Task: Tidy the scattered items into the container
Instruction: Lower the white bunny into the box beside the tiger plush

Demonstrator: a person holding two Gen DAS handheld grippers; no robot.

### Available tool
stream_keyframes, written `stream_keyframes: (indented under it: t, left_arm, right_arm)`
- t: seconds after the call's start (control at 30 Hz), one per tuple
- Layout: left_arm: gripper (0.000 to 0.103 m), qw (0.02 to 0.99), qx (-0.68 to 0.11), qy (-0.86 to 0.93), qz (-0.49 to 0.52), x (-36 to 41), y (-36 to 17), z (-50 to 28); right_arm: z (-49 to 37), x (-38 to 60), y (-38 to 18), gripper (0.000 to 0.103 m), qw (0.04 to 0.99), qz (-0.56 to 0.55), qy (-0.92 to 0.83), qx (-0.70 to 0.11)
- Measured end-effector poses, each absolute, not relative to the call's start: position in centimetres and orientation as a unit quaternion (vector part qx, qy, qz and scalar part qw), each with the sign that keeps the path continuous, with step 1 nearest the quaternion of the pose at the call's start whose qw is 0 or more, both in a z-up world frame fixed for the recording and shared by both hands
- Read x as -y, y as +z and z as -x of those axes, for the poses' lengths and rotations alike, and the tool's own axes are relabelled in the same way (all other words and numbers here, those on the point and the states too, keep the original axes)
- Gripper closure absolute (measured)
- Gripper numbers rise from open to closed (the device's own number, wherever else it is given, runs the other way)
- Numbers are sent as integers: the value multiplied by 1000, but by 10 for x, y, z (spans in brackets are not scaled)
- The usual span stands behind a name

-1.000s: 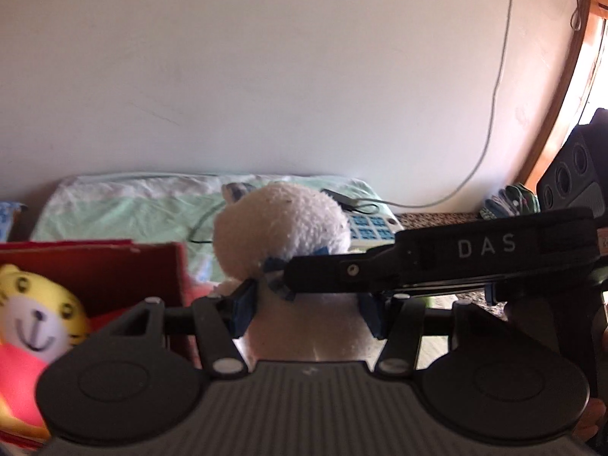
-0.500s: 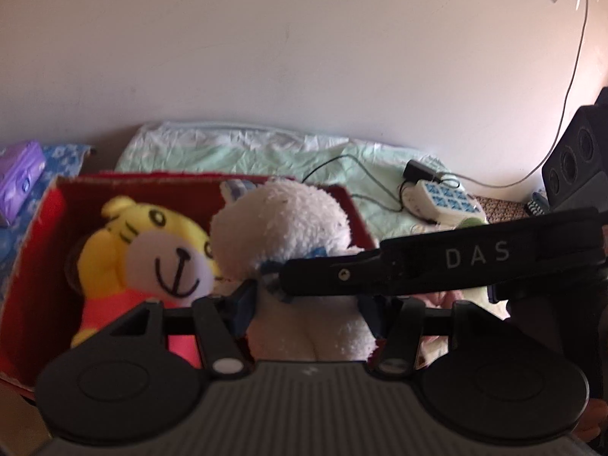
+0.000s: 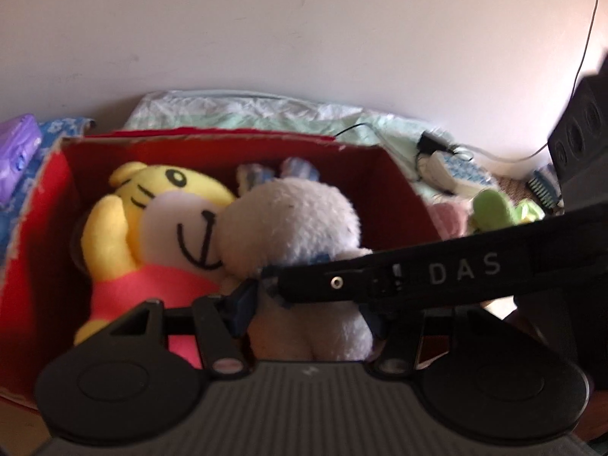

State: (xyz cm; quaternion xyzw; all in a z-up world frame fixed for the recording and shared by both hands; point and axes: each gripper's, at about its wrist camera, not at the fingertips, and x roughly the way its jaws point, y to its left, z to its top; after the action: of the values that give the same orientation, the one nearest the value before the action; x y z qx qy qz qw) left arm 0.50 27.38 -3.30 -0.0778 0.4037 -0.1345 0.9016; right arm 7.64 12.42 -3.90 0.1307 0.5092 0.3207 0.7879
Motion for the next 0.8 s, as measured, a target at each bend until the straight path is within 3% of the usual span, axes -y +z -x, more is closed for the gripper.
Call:
stream_keyframes:
  t: [0.3,0.67,0.8]
  left_arm:
    - [46,896,-423,-122,56,-285,-48,-7]
    - [40,895,-419,-141,55,-279,-50,-10]
    - [40,895,-421,-140,50,-276,-52,-10]
  right_arm:
    - [-86,-158,-63,55,767,-112,323,-543]
    - [-81,-133,-41,40,785,-102,302,-532]
    - [-78,-121,-25,40,804,-109,287,-509]
